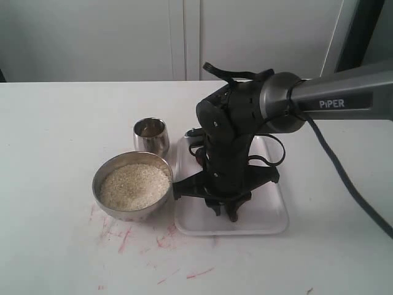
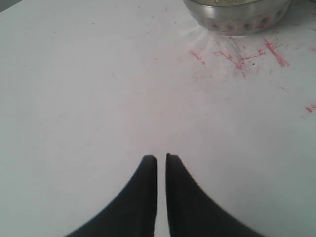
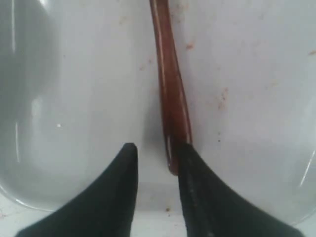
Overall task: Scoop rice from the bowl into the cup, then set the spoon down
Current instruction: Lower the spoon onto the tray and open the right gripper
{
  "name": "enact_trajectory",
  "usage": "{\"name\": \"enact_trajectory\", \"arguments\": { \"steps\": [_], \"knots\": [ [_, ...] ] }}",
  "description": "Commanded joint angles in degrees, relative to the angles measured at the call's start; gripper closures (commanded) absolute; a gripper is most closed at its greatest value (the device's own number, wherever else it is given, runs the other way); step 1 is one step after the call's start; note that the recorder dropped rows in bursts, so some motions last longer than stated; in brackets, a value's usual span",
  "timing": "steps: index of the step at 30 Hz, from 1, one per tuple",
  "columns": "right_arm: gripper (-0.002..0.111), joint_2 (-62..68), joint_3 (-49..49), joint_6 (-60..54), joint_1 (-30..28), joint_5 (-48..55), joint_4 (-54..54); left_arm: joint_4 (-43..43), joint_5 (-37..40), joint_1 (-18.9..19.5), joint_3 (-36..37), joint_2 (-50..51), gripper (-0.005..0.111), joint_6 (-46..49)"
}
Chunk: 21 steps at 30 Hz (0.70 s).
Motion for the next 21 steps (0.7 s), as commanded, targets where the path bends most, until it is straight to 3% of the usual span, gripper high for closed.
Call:
{"name": "enact_trajectory", "arguments": {
  "steps": [1, 6, 11, 21],
  "knots": [
    [0.078, -0.14, 0.26, -0.45, -0.27, 0.34, -0.82, 0.0, 2.37, -0.4, 0.53, -0.17, 0.092, -0.33],
    [0.082, -0.49, 0.26, -1.92, -0.27, -0.14, -0.94, 0.0, 2.37, -0.4, 0.53, -0.17, 0.092, -0.33],
    [0.108, -3.73, 0.26, -2.02, -0.27, -0.88, -3.93, 0.0, 2.37, -0.4, 0.53, -0.17, 0.092, -0.33],
    [0.108, -17.79, 0.26, -2.02, -0.27, -5.41, -10.08, 0.0, 2.37, -0.4, 0.53, -0.17, 0.092, -0.33]
  ]
}}
